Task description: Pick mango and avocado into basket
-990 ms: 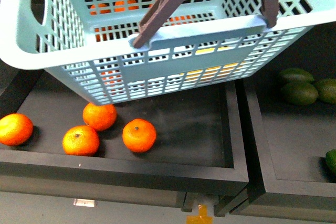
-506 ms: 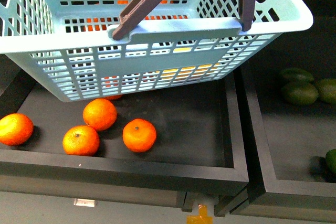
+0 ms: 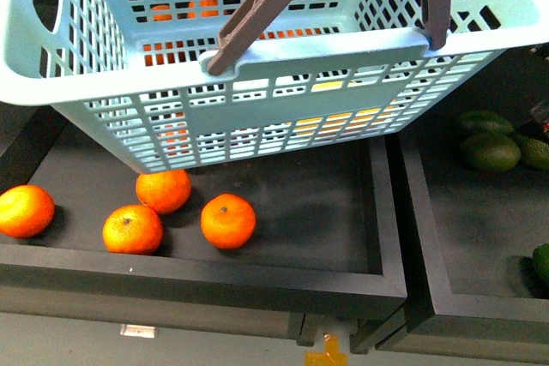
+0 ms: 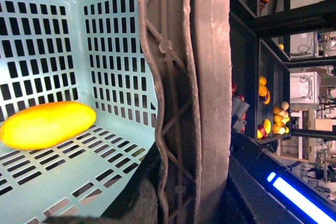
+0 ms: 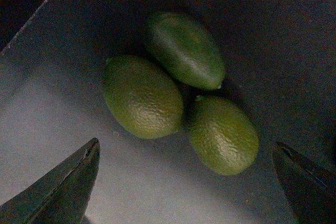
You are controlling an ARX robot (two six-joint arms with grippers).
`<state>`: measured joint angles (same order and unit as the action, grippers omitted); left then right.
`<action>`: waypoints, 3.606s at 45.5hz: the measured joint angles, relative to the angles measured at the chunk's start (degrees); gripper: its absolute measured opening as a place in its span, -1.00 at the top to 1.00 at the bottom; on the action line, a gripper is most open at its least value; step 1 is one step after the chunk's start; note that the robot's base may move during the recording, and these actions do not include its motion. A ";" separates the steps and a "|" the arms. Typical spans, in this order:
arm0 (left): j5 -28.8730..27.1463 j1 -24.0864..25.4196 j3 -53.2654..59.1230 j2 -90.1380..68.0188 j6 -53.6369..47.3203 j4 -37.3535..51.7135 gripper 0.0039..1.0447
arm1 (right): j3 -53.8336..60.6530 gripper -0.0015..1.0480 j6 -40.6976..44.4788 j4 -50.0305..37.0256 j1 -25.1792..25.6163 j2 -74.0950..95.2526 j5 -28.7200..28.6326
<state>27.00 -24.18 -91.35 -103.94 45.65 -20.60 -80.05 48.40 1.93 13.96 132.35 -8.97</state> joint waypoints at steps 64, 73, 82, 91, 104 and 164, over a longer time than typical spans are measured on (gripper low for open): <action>-0.48 0.02 0.00 0.00 -0.02 0.00 0.62 | -25.77 -0.47 -2.16 12.50 -5.18 24.48 6.21; -0.37 0.02 0.00 0.00 -0.02 0.00 0.62 | -25.66 -0.36 -2.64 12.15 -5.22 24.48 6.25; -0.44 0.02 0.00 0.00 -0.02 0.00 0.62 | -22.51 -0.36 -5.95 7.87 -4.42 22.88 3.74; -0.44 0.02 0.00 0.00 -0.02 0.00 0.62 | -9.64 -0.36 -10.62 -3.93 -2.27 12.66 -0.85; -0.42 0.02 0.00 0.00 -0.02 0.00 0.62 | 14.71 -0.36 -18.10 -17.16 2.60 -14.49 -10.82; -0.44 0.02 0.00 0.00 -0.02 0.00 0.62 | 23.04 -0.85 -45.81 -35.21 -26.43 -32.96 -6.80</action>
<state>26.57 -24.16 -91.35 -103.94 45.63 -20.60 -57.01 2.59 -33.28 -12.47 99.39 -15.77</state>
